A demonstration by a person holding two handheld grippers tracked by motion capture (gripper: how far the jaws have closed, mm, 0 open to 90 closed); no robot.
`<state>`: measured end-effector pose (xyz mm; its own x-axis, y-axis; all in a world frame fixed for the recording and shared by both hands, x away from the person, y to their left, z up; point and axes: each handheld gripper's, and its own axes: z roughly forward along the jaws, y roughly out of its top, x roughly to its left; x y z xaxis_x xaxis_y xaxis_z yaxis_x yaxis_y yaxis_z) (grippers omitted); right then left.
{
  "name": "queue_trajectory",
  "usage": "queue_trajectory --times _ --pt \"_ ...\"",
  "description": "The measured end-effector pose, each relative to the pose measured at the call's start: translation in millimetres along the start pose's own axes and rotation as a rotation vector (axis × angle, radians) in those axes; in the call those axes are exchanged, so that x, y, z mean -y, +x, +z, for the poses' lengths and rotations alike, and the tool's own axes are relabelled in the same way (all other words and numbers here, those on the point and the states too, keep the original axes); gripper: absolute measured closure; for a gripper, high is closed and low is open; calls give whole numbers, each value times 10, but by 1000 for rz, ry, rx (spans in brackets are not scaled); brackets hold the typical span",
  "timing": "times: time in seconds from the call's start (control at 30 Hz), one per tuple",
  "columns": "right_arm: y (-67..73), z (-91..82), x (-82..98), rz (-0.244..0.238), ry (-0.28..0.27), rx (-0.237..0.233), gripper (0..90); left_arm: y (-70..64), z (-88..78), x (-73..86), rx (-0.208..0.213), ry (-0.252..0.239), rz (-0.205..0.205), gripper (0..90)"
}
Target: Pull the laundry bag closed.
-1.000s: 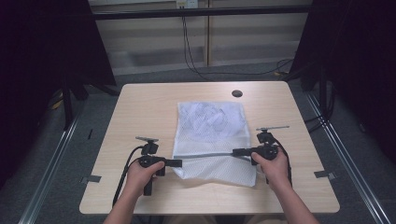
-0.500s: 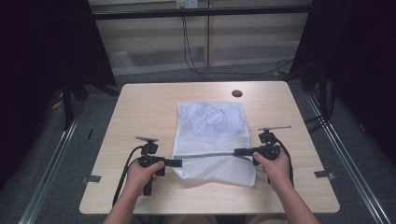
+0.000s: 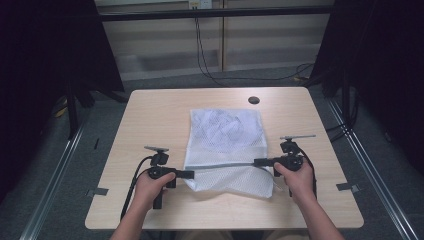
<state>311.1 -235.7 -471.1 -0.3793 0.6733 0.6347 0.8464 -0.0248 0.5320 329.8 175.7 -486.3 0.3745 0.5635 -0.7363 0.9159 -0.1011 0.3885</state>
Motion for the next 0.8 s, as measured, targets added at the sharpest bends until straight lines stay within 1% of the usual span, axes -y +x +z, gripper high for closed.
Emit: queue_trajectory --times 0.13,0.23,0.37,0.47,0.5,0.6,0.63,0.77,0.8 --pt "3 -7 0 5 -1 -5 867 -6 10 4 1 2 -4 877" --pt "0 -13 1 4 -2 -4 867 -3 9 4 4 12 5 877" --pt "-2 -16 0 4 -1 -6 867 -5 14 5 2 10 2 877" --pt "-2 -28 0 9 -3 -8 867 -5 9 3 1 13 8 877" --pt "-15 -42 2 5 -6 2 867 -7 7 3 1 8 -1 877" --pt "-39 -69 10 13 -10 5 867 -13 11 2 2 7 -1 877" --pt "-39 -69 10 13 -10 5 867 -7 15 0 -3 9 10 877" --pt "-48 -84 19 17 -11 5 867 -15 33 -3 0 9 1 877" --pt "-47 -95 21 16 -14 6 867 -10 34 -2 -6 13 8 877"
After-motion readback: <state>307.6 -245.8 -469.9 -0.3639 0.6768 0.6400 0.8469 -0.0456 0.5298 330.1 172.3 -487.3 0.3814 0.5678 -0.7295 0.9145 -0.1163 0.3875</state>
